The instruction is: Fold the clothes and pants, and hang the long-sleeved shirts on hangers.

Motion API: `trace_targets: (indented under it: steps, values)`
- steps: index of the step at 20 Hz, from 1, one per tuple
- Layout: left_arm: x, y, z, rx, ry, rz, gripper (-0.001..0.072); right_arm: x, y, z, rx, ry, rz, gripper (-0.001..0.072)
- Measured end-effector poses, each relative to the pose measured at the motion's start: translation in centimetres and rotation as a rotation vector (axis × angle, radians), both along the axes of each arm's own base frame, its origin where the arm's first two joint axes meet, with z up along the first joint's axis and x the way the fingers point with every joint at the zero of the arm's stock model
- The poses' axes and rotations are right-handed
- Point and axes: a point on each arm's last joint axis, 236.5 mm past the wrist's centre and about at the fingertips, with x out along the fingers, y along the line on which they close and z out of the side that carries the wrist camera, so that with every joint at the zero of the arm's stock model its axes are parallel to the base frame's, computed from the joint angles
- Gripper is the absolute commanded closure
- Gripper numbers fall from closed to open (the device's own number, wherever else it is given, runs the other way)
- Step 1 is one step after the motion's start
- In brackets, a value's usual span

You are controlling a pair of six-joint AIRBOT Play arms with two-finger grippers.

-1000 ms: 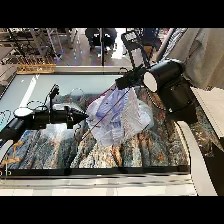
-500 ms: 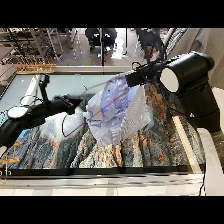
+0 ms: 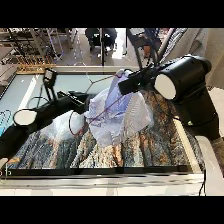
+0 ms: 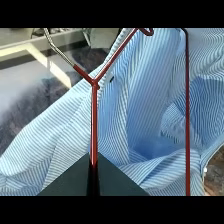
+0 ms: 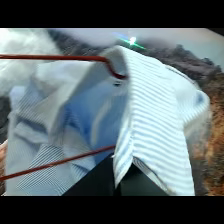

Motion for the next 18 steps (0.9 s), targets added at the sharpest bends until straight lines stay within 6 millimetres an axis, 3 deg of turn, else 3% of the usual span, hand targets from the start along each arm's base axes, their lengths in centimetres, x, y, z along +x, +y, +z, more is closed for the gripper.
trace_targets:
  steps: [3,6,7,8,9,10,12,14,16,18]
  values:
    - [0.5,-0.9,-1.6,0.026,0.016,0.001,0.0694,-2.9,2.6,-1.0,-0.005,0.070,0.089,0.0686]
    - [1.3,-0.8,-2.9,0.085,-0.012,0.005,0.0693,-5.7,4.1,-2.0,-0.061,0.128,0.195,0.0679]
    - [1.5,-0.8,-3.1,0.104,-0.029,-0.004,0.0693,-6.4,4.1,-2.2,-0.089,0.139,0.227,0.0554]
    - [1.5,-0.9,-3.1,0.113,-0.045,-0.018,0.0694,-6.8,4.0,-2.3,-0.117,0.141,0.256,0.0350]
    - [1.5,-0.9,-2.9,0.116,-0.066,-0.036,0.0694,-7.2,3.6,-2.2,-0.154,0.139,0.290,0.0272]
    - [1.4,-1.0,-2.6,0.112,-0.087,-0.062,0.0694,-7.4,3.1,-2.0,-0.194,0.128,0.320,0.0272]
    - [0.7,-1.3,-1.5,0.088,-0.149,-0.140,0.0694,-7.1,1.1,-0.8,-0.287,0.077,0.361,0.0272]
    - [0.2,-0.9,-0.3,0.081,-0.224,-0.194,0.0693,-5.8,-1.6,0.7,-0.362,0.013,0.363,0.0221]
    - [-0.4,-0.6,0.6,0.079,-0.289,-0.244,0.0694,-3.4,-4.5,1.8,-0.423,-0.047,0.332,0.0183]
    - [-0.9,-0.3,1.3,0.069,-0.333,-0.278,0.0693,-1.0,-6.4,1.2,-0.447,-0.069,0.317,0.0125]
